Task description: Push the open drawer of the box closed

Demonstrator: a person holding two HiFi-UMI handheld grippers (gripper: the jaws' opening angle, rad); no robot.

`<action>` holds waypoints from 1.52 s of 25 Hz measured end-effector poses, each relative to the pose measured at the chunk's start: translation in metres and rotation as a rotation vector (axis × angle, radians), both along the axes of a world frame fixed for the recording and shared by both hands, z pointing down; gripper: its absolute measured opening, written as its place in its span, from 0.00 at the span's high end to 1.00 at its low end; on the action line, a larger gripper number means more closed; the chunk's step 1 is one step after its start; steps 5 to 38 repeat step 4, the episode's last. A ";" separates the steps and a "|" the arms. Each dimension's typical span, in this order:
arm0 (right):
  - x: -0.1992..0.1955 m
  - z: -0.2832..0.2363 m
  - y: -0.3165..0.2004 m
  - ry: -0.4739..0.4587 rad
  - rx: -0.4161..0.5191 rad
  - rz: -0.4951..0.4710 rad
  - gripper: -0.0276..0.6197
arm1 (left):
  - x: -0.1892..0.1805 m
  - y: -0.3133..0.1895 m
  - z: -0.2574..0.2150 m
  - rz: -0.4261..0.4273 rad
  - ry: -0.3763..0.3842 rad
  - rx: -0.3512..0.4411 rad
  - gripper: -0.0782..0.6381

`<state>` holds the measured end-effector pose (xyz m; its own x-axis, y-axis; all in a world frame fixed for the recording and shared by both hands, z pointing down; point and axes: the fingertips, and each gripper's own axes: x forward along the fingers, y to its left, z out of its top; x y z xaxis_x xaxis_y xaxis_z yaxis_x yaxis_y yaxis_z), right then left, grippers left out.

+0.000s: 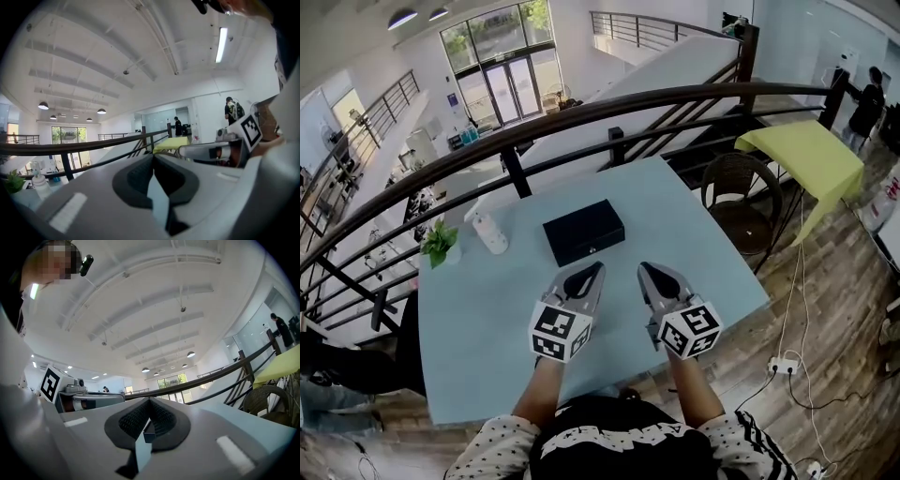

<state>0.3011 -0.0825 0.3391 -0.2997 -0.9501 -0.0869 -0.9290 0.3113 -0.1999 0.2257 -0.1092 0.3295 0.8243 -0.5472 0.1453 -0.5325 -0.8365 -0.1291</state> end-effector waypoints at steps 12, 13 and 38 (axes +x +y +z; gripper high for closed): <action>0.003 -0.004 0.007 0.004 0.008 0.001 0.95 | 0.003 0.006 -0.003 0.002 0.006 0.005 0.89; 0.003 -0.004 0.007 0.004 0.008 0.001 0.95 | 0.003 0.006 -0.003 0.002 0.006 0.005 0.89; 0.003 -0.004 0.007 0.004 0.008 0.001 0.95 | 0.003 0.006 -0.003 0.002 0.006 0.005 0.89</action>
